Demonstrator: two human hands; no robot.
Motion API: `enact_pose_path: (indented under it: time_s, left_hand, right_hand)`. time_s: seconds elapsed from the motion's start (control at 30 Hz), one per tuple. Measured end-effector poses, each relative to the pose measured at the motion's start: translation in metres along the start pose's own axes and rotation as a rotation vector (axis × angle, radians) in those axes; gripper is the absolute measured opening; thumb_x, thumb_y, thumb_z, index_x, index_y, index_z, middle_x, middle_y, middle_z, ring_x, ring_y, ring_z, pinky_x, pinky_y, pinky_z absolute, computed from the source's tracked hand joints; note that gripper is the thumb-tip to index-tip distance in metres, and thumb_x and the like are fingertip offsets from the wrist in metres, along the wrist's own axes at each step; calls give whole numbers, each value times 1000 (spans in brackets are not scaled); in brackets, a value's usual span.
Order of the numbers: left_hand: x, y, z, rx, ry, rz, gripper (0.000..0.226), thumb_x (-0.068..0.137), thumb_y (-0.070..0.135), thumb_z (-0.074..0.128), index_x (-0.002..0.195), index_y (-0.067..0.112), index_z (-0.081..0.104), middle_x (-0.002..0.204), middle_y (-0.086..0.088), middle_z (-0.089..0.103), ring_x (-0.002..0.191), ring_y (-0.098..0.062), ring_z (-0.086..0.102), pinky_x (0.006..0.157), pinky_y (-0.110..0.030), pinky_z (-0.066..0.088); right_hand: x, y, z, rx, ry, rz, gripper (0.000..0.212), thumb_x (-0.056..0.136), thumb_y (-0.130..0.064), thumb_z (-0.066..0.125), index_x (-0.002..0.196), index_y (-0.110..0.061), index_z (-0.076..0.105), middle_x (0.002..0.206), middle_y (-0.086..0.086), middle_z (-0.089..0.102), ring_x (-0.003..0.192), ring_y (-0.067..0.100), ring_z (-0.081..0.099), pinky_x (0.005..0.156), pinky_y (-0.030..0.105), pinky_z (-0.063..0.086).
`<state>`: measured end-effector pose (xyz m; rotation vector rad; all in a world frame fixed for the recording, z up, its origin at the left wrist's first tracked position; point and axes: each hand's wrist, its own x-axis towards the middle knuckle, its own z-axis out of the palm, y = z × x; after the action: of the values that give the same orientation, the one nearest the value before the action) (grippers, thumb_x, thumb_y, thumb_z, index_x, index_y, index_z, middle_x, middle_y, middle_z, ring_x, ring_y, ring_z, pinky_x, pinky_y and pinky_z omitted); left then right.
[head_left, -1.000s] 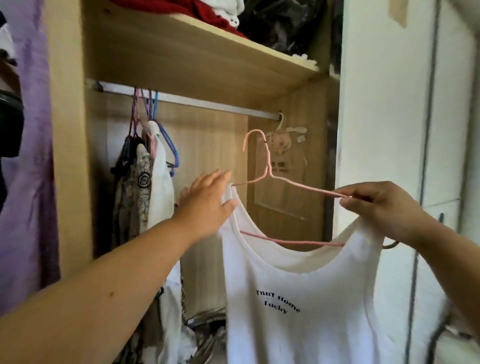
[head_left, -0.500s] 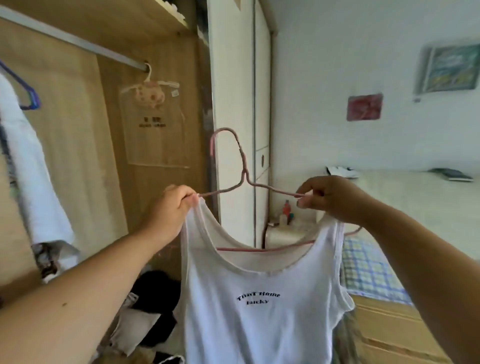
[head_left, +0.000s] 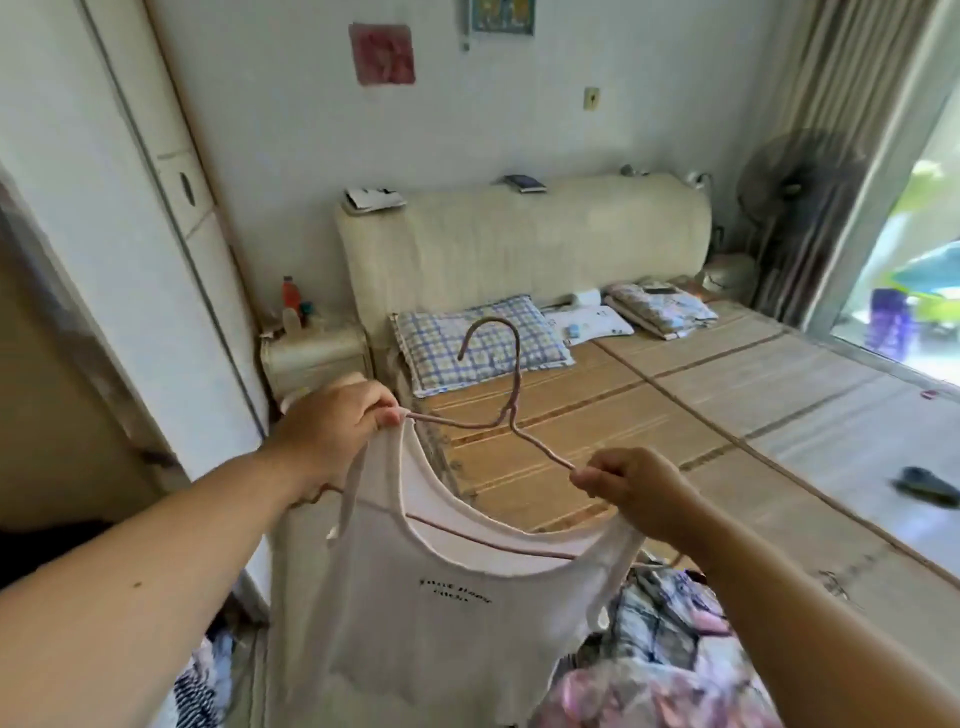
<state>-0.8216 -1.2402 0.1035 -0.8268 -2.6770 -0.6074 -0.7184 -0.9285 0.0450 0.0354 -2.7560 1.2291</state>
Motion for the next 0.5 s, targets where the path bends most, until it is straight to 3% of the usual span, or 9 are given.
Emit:
enact_pose_path:
  time_s: [0.2, 0.37, 0.5]
  left_hand:
    - [18, 93, 126, -145, -285, 148, 17, 92, 37, 55, 93, 26, 67, 89, 6, 54, 87, -13, 52, 74, -28, 38]
    - [15, 191, 227, -194, -492, 214, 20, 94, 43, 49, 95, 29, 63, 88, 13, 49, 82, -8, 49, 60, -17, 31]
    - [20, 254, 289, -193, -558, 170, 19, 91, 41, 56, 94, 28, 69, 91, 6, 57, 85, -14, 51, 68, -28, 38]
  right_hand:
    - [-123, 113, -34, 43, 121, 353, 39, 82, -38, 68, 52, -19, 51, 45, -13, 40, 44, 0, 33, 45, 16, 27]
    - [-217, 182, -73, 39, 189, 590, 38, 83, -30, 69, 52, -18, 50, 47, -10, 40, 46, 3, 34, 47, 19, 28]
    - [-256, 232, -90, -23, 236, 714, 31, 87, -30, 64, 58, -22, 55, 49, -11, 41, 46, 0, 38, 47, 17, 29]
